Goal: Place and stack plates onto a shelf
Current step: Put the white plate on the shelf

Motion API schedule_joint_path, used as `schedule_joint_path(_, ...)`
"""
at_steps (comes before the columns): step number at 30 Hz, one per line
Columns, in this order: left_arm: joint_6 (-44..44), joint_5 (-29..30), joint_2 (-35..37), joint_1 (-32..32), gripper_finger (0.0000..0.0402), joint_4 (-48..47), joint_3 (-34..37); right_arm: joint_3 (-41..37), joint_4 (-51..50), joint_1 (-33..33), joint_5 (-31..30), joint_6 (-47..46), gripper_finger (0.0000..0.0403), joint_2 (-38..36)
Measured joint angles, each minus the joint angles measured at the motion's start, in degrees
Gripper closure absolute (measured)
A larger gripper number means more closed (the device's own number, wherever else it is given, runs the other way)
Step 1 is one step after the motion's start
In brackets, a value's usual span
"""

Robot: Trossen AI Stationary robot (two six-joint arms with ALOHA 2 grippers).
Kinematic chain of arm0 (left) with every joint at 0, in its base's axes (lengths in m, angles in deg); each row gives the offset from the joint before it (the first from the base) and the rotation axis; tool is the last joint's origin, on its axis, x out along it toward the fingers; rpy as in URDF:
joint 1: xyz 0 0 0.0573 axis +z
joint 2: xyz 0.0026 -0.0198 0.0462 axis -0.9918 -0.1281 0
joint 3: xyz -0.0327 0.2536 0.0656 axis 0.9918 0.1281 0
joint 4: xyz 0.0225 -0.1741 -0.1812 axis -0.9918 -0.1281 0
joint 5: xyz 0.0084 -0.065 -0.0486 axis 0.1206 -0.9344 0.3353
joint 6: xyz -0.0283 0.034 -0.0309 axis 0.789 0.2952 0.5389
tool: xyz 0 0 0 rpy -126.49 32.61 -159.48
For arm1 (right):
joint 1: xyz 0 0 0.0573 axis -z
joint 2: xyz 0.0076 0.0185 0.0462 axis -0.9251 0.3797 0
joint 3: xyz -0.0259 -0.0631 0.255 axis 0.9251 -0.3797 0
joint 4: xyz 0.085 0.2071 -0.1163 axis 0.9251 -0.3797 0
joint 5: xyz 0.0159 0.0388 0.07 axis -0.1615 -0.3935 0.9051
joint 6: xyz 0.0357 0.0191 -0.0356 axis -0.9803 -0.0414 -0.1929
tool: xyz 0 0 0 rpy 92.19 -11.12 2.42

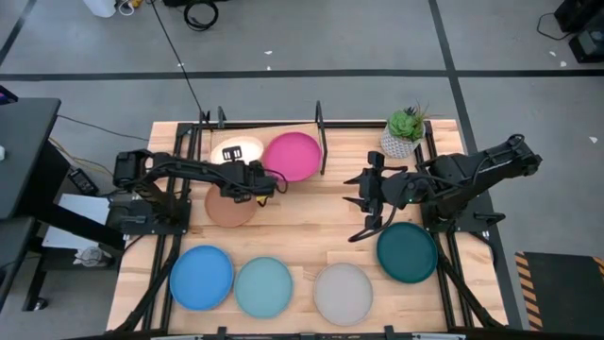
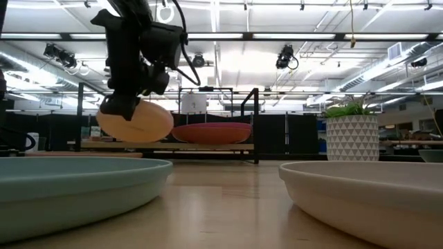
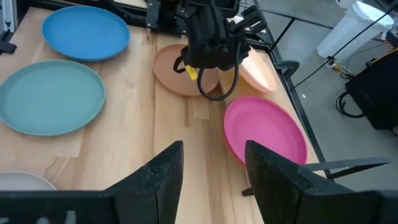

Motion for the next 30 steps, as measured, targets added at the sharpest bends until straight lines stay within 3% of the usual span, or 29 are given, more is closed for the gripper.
schedule_joint_path(6,1.2,-2.9,-0.3,-0.6,0.0327,-0.5,0.0,0.0,0.7,0.0,0.1,0.9,0.0225,0.0)
schedule_joint_path(18,0.2,-6.9,-0.3,-2.0,0.0212,1.4,0.0,0.0,1.0,0.0,0.1,1.2,0.0225,0.0)
schedule_joint_path(23,-3.1,-7.4,0.3,-2.4,0.0204,4.4,0.0,0.1,1.0,0.0,0.9,1.1,0.0225,0.0)
schedule_joint_path(30,-15.4,-14.2,1.0,-4.0,0.0215,20.8,0.0,-1.4,1.9,0.0,1.9,1.1,0.0224,0.2)
